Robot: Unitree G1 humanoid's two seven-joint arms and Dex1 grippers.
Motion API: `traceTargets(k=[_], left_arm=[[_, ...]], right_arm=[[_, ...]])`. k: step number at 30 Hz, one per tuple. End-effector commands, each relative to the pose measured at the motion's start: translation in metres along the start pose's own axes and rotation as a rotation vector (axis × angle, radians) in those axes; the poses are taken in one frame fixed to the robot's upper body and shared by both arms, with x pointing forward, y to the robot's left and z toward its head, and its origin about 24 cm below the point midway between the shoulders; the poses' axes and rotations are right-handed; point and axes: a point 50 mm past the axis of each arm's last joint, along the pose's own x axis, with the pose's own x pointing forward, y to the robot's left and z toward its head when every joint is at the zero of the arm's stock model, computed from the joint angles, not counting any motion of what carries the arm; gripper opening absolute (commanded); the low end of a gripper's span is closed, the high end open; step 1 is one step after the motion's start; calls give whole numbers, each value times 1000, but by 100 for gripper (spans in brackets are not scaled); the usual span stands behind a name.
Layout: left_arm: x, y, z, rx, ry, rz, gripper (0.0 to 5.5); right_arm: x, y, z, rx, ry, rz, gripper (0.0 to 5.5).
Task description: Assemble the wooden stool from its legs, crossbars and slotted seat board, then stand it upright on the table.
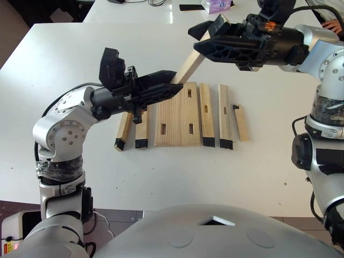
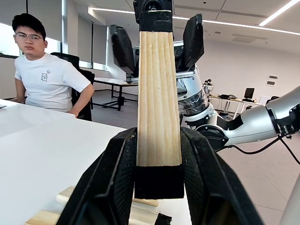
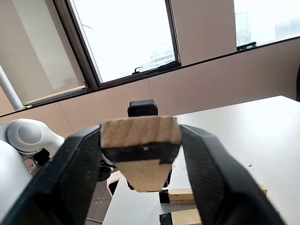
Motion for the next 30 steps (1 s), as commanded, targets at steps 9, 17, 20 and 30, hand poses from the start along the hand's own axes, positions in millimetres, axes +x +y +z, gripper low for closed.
traceTargets(k=[9,17,20,30], left_arm=[[0,1,-1,5,26,8,130],[1,12,-8,17,56,113,130],[2,16,-12,-20,65,135,166],[3,9,-32,-20,92,200,248]], right_arm=[[-1,3,-12,27,29,4,133],[-7,-6,-16,-12,17,-86,132],[-10,-10,-18,-25,11,-123,132],[-49,-25,-16,-158,67,-335,132]])
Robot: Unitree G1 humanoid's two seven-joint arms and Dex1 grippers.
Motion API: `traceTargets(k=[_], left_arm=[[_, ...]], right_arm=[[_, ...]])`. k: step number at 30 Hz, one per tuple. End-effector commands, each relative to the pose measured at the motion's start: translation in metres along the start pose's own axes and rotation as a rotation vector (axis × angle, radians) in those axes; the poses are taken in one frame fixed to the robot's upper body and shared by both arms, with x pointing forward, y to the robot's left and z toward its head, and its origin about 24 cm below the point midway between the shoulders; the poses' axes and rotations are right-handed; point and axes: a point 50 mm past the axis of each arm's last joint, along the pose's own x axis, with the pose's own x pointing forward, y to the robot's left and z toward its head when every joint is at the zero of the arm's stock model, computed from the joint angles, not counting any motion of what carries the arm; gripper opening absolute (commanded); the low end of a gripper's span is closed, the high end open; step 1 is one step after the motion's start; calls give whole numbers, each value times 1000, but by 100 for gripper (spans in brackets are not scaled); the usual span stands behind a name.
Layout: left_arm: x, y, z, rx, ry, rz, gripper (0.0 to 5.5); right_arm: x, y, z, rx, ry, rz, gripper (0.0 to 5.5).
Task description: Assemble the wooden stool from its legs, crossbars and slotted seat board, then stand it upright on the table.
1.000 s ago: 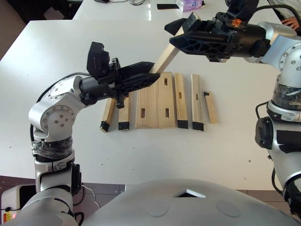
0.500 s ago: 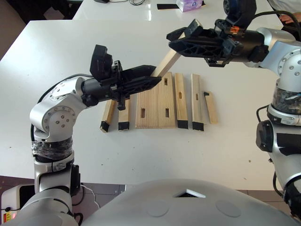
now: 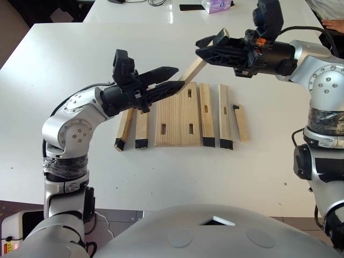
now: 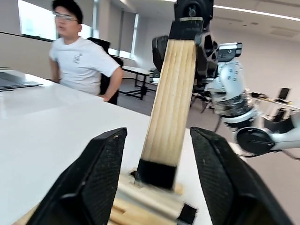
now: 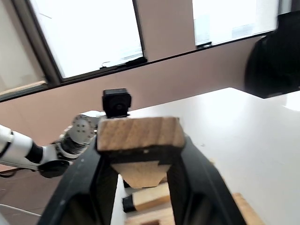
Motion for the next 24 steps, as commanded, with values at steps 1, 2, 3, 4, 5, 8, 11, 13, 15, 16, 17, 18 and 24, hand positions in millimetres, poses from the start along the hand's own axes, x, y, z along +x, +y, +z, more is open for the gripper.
traceTargets(k=[1,2,3,4,5,8,11,13,15,16,17,18,24], left_arm=[[3,-10,-13,-11,-1,15,248],[3,-11,-15,-15,-17,33,248],[4,-12,-16,-15,-33,56,248],[7,-11,-16,-5,-63,96,248],[14,-6,-16,22,-84,175,248],[43,14,-10,3,-239,476,248],[71,35,-16,-88,-326,756,248],[85,45,-21,-125,-335,874,248],[100,51,-23,-119,-331,919,248],[107,52,-25,-99,-319,926,248],[115,52,-28,-86,-306,915,248],[120,52,-31,-78,-296,906,248],[126,47,-49,-34,-278,904,248]], right_arm=[[-25,-11,2,-114,79,-115,132],[-32,-12,-2,-150,124,-135,132],[-38,-14,-5,-173,162,-150,132],[-46,-16,-7,-185,192,-171,132],[-56,-17,-10,-199,231,-190,132],[-76,-20,-27,-260,376,-216,132],[-77,-23,-49,-301,469,-182,132],[-76,-27,-61,-327,505,-154,132],[-76,-31,-71,-365,534,-136,132],[-77,-33,-76,-385,551,-122,132],[-78,-33,-79,-399,567,-112,132],[-79,-34,-82,-406,576,-105,132],[-84,-37,-88,-412,585,-97,132]])
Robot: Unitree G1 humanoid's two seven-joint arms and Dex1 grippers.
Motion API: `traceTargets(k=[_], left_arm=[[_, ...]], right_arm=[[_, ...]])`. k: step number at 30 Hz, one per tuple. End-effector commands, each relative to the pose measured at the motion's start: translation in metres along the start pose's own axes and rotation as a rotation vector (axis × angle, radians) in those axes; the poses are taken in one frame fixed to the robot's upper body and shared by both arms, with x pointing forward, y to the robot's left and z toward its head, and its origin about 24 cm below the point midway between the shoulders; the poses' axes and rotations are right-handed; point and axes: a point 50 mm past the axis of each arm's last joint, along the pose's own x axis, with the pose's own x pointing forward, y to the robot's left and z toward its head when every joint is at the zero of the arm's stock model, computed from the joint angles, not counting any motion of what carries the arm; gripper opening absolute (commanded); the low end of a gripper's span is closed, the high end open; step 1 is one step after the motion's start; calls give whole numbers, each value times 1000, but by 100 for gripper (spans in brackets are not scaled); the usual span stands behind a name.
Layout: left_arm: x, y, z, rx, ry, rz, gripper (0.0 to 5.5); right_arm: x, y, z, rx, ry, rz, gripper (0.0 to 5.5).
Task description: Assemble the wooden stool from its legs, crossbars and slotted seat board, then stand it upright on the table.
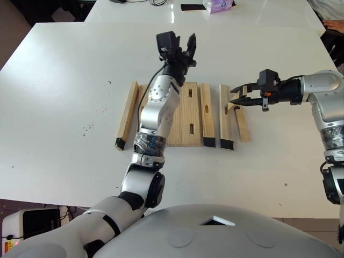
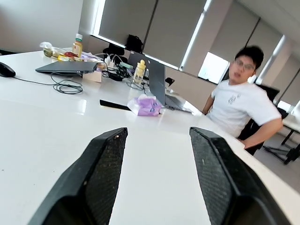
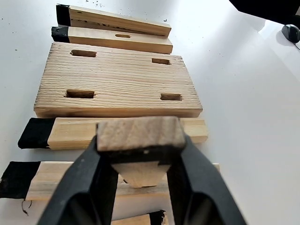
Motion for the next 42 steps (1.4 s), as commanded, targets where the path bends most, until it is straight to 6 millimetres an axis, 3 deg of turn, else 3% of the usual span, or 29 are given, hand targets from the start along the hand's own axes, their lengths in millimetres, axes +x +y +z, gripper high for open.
traceTargets(k=[1,18,30,42], left_arm=[[-1,-1,-7,-50,15,17,248],[-1,-11,-16,-86,69,-20,248],[-1,-15,-17,-108,89,-36,248],[-3,-21,-17,-130,101,-86,248]], right_arm=[[1,3,-6,24,15,11,132],[4,6,-10,109,-17,2,132],[12,-2,-37,232,89,-4,132],[28,3,-53,415,87,74,132]])
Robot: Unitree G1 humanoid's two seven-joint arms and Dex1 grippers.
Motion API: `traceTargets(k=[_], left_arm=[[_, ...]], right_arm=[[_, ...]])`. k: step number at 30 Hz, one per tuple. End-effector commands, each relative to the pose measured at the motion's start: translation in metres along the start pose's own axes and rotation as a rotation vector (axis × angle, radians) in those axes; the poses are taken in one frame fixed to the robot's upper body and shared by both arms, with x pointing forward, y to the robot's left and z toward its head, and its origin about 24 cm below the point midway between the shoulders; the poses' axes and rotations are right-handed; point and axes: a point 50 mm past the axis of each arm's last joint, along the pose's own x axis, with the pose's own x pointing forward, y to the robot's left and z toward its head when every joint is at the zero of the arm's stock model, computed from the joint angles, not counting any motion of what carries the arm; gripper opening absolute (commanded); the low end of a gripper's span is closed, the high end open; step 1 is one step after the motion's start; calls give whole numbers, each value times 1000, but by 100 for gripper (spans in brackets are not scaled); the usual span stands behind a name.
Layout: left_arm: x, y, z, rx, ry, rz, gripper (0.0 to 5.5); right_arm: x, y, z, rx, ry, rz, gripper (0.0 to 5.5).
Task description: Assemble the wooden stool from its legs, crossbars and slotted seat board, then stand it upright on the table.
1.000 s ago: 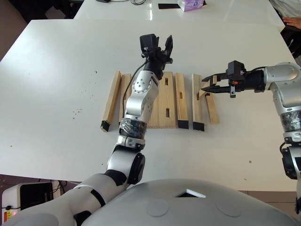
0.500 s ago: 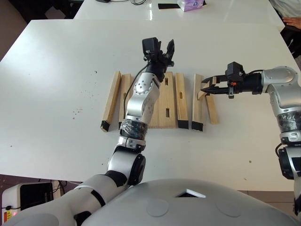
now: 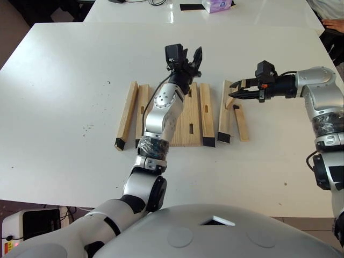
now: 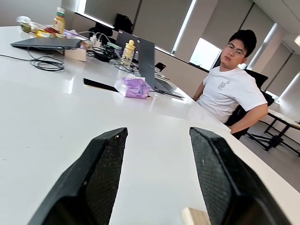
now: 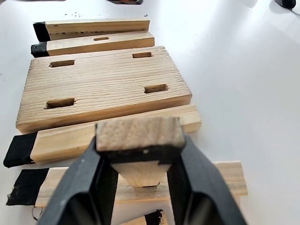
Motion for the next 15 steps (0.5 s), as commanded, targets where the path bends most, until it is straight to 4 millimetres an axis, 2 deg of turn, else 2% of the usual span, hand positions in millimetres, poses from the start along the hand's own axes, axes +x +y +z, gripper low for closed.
traceTargets(k=[1,6,10,15], left_arm=[[1,-16,0,-57,3,-36,248],[-1,-15,1,-62,1,-19,248],[-3,-15,2,-67,-6,3,248],[-6,-13,2,-63,-5,11,248]], right_arm=[[18,16,-42,167,111,79,132],[21,30,-46,100,164,140,132],[19,32,-52,65,188,96,132],[20,36,-52,66,199,141,132]])
